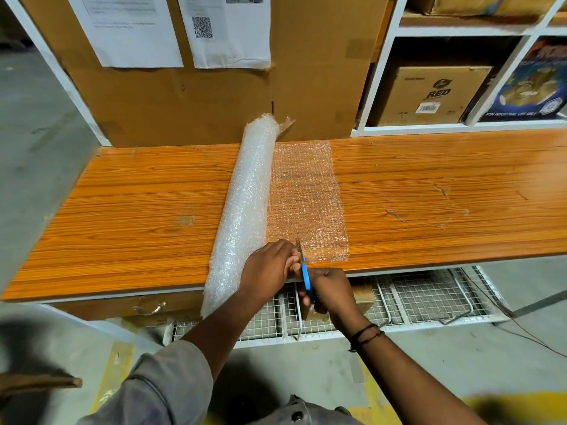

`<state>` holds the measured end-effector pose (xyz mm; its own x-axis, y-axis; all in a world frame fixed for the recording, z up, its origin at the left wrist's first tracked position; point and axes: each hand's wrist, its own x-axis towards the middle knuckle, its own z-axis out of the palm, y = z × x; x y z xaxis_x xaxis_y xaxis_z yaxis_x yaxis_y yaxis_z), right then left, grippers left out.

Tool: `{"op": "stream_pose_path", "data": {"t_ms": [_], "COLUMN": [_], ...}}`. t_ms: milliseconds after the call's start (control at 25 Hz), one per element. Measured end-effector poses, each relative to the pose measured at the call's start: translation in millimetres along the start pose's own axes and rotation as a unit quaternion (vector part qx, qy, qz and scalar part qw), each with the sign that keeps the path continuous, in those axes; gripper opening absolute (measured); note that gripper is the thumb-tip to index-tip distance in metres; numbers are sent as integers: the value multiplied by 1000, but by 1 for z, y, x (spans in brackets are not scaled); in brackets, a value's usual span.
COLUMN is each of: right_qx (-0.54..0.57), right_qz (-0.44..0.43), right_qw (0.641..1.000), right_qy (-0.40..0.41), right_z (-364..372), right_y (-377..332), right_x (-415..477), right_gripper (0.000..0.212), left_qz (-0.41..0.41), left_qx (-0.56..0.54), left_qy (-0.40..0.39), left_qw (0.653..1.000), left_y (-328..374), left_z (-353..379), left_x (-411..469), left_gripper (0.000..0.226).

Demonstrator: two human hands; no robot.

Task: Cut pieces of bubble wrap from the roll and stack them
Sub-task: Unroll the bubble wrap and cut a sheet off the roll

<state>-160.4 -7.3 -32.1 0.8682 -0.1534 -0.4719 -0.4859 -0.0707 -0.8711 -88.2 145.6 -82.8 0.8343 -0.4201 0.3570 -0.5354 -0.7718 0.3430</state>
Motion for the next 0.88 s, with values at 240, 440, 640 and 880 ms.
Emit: {"op": "stream_pose_path", "data": {"t_ms": [240, 440, 640, 880], "right_qx": [12, 8, 16, -18], "right_qz": [4, 0, 1, 2], "right_qw": [1000, 1000, 1000, 999], "right_qy": [23, 23, 24, 35], "right_z": [4, 5, 6, 6], "right_y": [-9, -13, -17, -22], "right_x": [5, 7, 14, 16], "right_gripper": [26, 34, 45, 31], "left_qz": [-5, -1, 15, 29], "left_qx": [3, -8, -3, -12], "left_qy": [-14, -17, -15, -13], "left_qw": [1000, 1000, 1000, 999], "left_y": [-1, -4, -6, -9], "left_z": [-1, 0, -3, -4], "left_x": [-1, -1, -1, -1], "left_gripper": [35, 33, 33, 29]}}
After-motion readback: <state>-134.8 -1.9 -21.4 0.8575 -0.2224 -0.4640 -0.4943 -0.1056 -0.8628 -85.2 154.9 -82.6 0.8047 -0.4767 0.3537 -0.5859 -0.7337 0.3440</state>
